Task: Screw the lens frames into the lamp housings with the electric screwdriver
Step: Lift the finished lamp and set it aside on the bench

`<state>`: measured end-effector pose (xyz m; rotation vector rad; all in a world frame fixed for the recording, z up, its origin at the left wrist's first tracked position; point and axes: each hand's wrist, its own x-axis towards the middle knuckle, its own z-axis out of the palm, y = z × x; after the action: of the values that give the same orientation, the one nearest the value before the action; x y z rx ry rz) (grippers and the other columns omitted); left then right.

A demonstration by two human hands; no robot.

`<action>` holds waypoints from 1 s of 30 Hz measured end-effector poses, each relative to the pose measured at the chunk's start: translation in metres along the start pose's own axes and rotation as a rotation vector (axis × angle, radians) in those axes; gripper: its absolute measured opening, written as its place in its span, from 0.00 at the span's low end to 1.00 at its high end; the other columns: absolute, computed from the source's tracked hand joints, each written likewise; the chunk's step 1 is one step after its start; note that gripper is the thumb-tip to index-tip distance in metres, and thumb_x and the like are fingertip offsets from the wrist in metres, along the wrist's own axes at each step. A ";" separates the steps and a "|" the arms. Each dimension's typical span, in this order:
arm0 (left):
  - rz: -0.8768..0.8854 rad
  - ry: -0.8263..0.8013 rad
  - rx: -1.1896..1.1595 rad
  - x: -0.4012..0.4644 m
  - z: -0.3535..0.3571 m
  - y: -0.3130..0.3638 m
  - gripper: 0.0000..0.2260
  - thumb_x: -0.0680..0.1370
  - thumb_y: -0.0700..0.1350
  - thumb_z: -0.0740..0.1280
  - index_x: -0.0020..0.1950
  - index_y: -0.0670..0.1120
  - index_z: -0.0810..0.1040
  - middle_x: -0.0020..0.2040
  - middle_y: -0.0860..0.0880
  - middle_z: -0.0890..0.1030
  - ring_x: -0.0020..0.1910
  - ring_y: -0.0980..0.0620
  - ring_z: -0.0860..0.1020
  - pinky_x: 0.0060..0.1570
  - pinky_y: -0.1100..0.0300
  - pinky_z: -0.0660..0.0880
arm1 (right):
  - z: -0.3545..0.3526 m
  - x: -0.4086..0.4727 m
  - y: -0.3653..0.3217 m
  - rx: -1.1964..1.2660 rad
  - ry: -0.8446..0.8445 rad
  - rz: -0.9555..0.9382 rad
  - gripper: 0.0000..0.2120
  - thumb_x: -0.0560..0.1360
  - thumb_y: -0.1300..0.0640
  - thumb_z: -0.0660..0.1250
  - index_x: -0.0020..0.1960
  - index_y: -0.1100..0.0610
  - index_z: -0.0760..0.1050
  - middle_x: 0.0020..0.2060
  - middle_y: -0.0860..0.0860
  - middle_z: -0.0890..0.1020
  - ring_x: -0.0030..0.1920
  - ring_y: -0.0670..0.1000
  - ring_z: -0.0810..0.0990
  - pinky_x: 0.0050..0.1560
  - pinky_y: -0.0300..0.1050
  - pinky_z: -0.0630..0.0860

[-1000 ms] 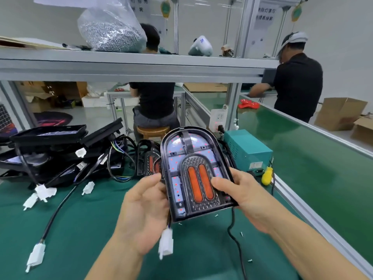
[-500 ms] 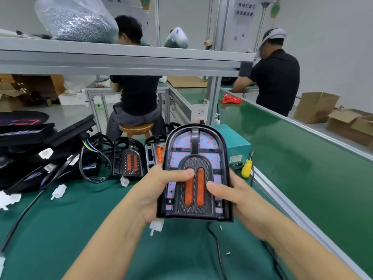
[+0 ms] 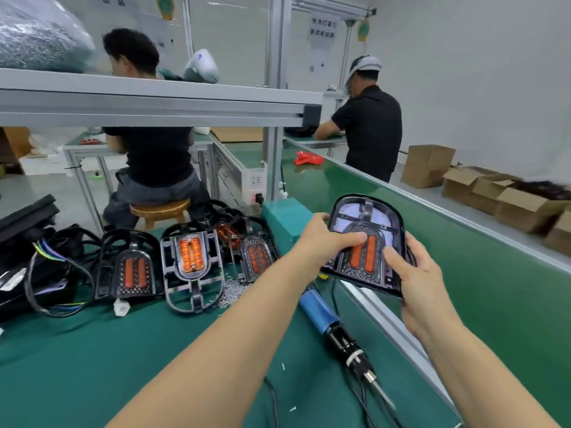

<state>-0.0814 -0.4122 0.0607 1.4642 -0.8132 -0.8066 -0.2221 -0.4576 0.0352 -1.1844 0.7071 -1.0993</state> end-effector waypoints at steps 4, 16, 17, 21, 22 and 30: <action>0.169 0.005 0.378 0.017 0.039 -0.010 0.39 0.73 0.49 0.72 0.77 0.44 0.53 0.73 0.45 0.65 0.70 0.47 0.68 0.68 0.52 0.65 | -0.027 0.030 0.008 0.013 0.144 0.021 0.23 0.79 0.64 0.65 0.73 0.55 0.67 0.60 0.53 0.80 0.57 0.55 0.81 0.57 0.49 0.78; 0.281 -0.364 1.223 0.031 0.117 -0.074 0.26 0.83 0.48 0.53 0.78 0.53 0.46 0.79 0.50 0.43 0.77 0.45 0.42 0.73 0.40 0.42 | -0.090 0.084 0.064 -0.224 0.612 0.070 0.26 0.81 0.59 0.63 0.76 0.56 0.60 0.71 0.57 0.70 0.69 0.58 0.69 0.68 0.52 0.65; 0.267 -0.386 1.233 0.032 0.119 -0.078 0.26 0.83 0.48 0.53 0.78 0.53 0.46 0.79 0.50 0.43 0.77 0.44 0.42 0.73 0.41 0.41 | -0.092 0.084 0.068 -0.240 0.632 0.080 0.26 0.81 0.59 0.62 0.77 0.57 0.59 0.71 0.57 0.70 0.69 0.58 0.69 0.67 0.51 0.65; 0.251 -0.426 1.267 0.032 0.125 -0.090 0.26 0.83 0.48 0.53 0.78 0.52 0.46 0.79 0.49 0.43 0.77 0.44 0.43 0.74 0.43 0.42 | -0.090 0.088 0.079 -0.320 0.667 0.112 0.24 0.82 0.58 0.59 0.76 0.58 0.59 0.66 0.61 0.73 0.64 0.61 0.73 0.62 0.51 0.68; 0.254 -0.421 1.270 0.033 0.125 -0.091 0.26 0.83 0.48 0.53 0.78 0.51 0.46 0.79 0.49 0.44 0.77 0.44 0.43 0.74 0.43 0.42 | -0.089 0.091 0.079 -0.362 0.671 0.123 0.23 0.82 0.58 0.58 0.75 0.59 0.59 0.67 0.62 0.73 0.65 0.62 0.72 0.63 0.53 0.68; 0.342 -0.403 1.368 0.033 0.123 -0.089 0.28 0.82 0.49 0.55 0.79 0.48 0.45 0.79 0.48 0.45 0.77 0.46 0.43 0.74 0.43 0.40 | -0.096 0.099 0.064 -1.221 0.517 0.127 0.26 0.81 0.59 0.57 0.77 0.61 0.54 0.78 0.57 0.53 0.77 0.57 0.51 0.75 0.57 0.49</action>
<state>-0.1674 -0.4997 -0.0343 2.2177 -2.1015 -0.1902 -0.2546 -0.5847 -0.0414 -1.8108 1.9960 -0.8283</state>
